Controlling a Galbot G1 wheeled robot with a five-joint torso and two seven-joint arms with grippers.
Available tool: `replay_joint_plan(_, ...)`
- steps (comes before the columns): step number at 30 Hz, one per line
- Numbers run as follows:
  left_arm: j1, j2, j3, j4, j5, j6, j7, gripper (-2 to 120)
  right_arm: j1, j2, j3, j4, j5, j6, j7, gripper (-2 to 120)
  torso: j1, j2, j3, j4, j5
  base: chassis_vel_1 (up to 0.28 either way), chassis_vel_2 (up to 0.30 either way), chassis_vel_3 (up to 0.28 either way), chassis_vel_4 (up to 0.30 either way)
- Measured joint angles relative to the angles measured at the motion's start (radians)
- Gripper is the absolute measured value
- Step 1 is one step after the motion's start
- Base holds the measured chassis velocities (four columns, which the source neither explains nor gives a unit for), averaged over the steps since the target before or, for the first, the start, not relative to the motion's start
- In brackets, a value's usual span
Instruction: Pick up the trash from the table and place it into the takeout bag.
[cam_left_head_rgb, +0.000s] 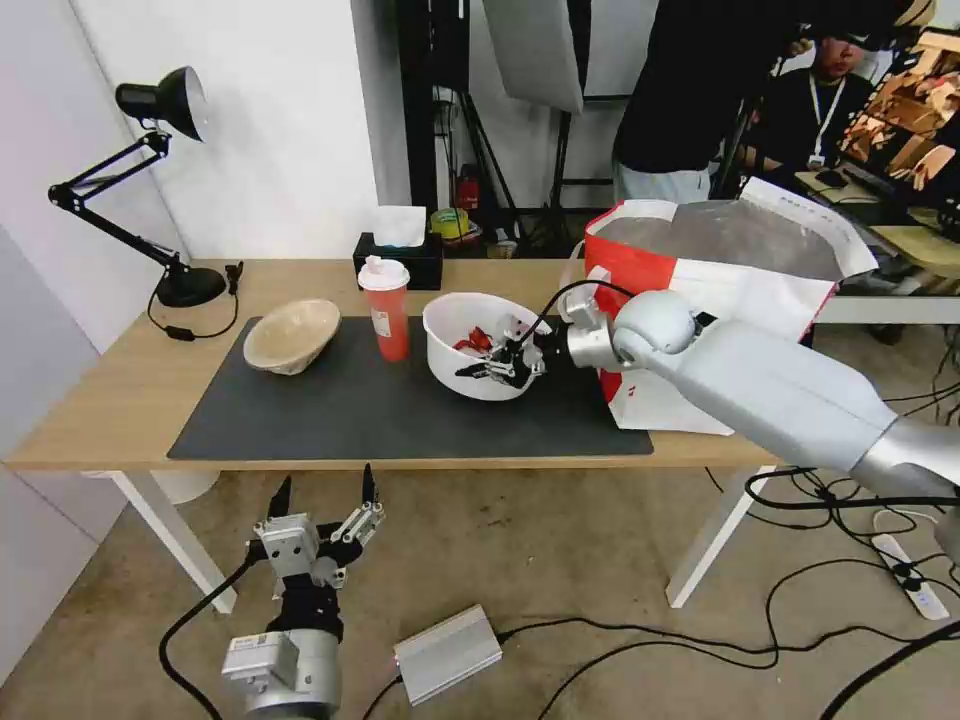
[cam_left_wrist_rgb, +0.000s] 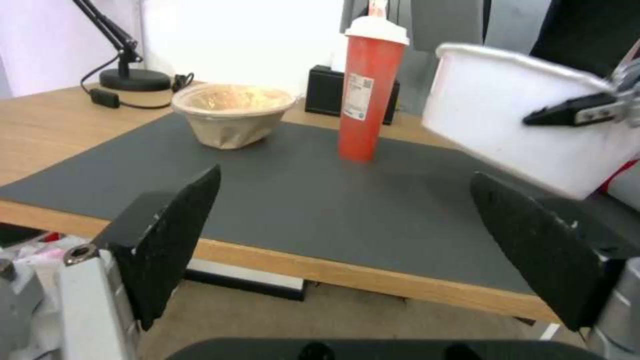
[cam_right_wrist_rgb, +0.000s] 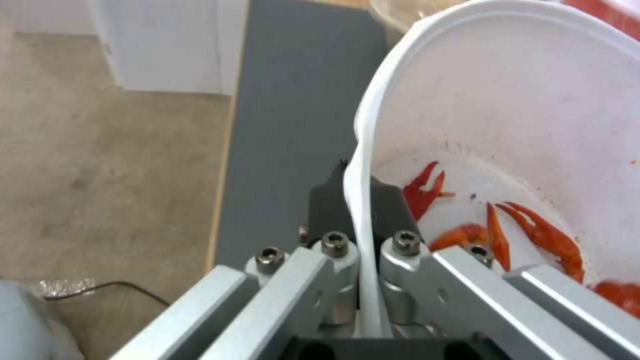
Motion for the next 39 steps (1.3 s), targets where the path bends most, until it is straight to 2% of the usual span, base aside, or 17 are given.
replay_joint_plan(13,0.0,0.0,-0.001,0.001,0.001,-0.013,-0.001,100,0.023,-0.02,0.03,0.054,0.002,0.006,-0.019,0,0.0,0.0,0.0,0.0,0.0001,0.0,0.0,0.0,0.0)
replay_joint_plan(39,-0.004,0.007,0.005,0.003,-0.002,-0.017,-0.002,100,0.159,-0.054,0.016,0.08,0.078,0.003,-0.016,0,0.0,0.0,0.0,0.0,0.0001,0.0,0.0,0.0,0.0)
